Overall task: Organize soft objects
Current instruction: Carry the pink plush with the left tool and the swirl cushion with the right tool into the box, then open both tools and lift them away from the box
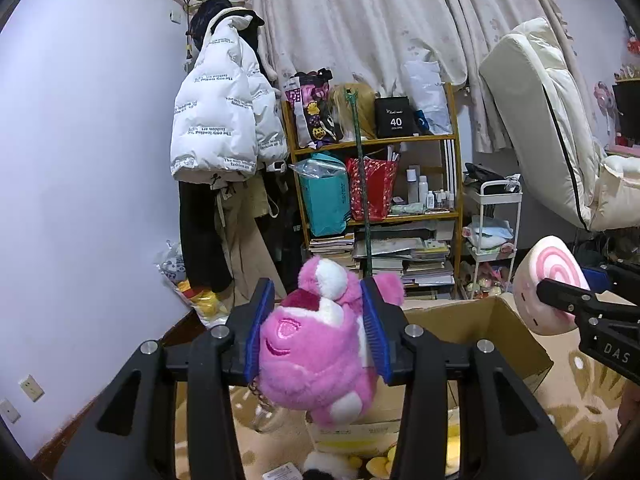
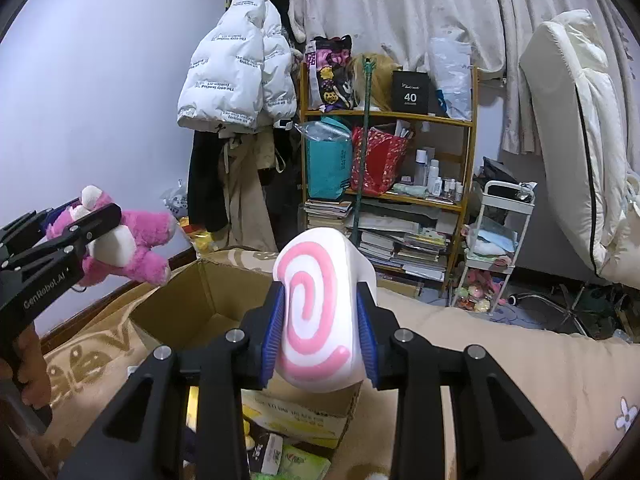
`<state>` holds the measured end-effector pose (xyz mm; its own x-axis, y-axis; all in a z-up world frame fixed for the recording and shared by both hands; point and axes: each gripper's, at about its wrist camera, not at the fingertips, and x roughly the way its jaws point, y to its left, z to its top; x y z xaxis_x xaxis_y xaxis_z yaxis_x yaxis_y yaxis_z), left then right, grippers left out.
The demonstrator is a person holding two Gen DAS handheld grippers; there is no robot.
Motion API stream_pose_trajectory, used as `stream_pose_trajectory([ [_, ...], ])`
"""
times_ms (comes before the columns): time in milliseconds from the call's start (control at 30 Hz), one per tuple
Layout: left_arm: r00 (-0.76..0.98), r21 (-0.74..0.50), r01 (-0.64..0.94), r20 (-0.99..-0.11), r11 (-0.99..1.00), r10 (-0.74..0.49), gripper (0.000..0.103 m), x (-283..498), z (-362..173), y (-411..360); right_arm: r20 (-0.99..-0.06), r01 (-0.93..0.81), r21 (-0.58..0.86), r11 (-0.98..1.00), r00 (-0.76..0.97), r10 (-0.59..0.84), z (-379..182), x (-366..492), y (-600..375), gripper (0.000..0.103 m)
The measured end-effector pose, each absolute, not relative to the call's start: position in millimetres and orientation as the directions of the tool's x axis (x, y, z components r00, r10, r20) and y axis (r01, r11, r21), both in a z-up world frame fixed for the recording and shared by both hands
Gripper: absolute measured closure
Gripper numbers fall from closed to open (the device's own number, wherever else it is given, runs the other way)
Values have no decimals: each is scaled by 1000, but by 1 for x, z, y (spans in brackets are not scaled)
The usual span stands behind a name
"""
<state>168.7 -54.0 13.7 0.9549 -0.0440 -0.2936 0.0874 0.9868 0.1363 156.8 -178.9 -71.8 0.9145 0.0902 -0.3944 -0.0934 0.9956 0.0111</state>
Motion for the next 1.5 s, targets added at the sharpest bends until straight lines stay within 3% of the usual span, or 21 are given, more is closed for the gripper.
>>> stream_pose_trajectory([
  [600, 861, 126, 136, -506, 983, -54, 57, 212, -42, -71, -514, -160, 120, 980, 834, 199, -118, 188, -183, 61],
  [700, 853, 123, 138, -520, 983, -55, 53, 213, -45, -72, -519, -164, 125, 979, 830, 205, -120, 189, -182, 60],
  [767, 852, 119, 138, -520, 983, -57, 45, 212, -46, -71, -526, -163, 125, 979, 825, 205, -122, 188, -182, 59],
  [900, 850, 105, 133, -524, 986, -59, 42, 209, -46, -68, -543, -153, 120, 981, 817, 194, -126, 187, -181, 57],
  [1000, 850, 105, 111, -525, 988, -40, 27, 207, -44, -65, -545, -159, 125, 979, 814, 202, -125, 185, -181, 54],
  [1100, 853, 108, 95, -522, 990, -25, 18, 203, -41, -59, -528, -171, 145, 975, 820, 222, -120, 181, -183, 38],
  [1200, 858, 130, 62, -513, 990, 14, 15, 195, -36, -53, -514, -194, 158, 968, 821, 249, -114, 174, -183, 34],
  [1267, 860, 133, 55, -509, 990, 20, 9, 189, -33, -48, -504, -194, 158, 968, 827, 248, -108, 166, -182, 15],
  [1300, 859, 135, 56, -511, 989, 21, 9, 186, -31, -46, -495, -196, 159, 968, 832, 250, -106, 161, -182, 11],
  [1500, 862, 183, 75, -506, 980, 29, 3, 162, -23, -39, -493, -205, 147, 968, 833, 251, -97, 141, -175, 7],
])
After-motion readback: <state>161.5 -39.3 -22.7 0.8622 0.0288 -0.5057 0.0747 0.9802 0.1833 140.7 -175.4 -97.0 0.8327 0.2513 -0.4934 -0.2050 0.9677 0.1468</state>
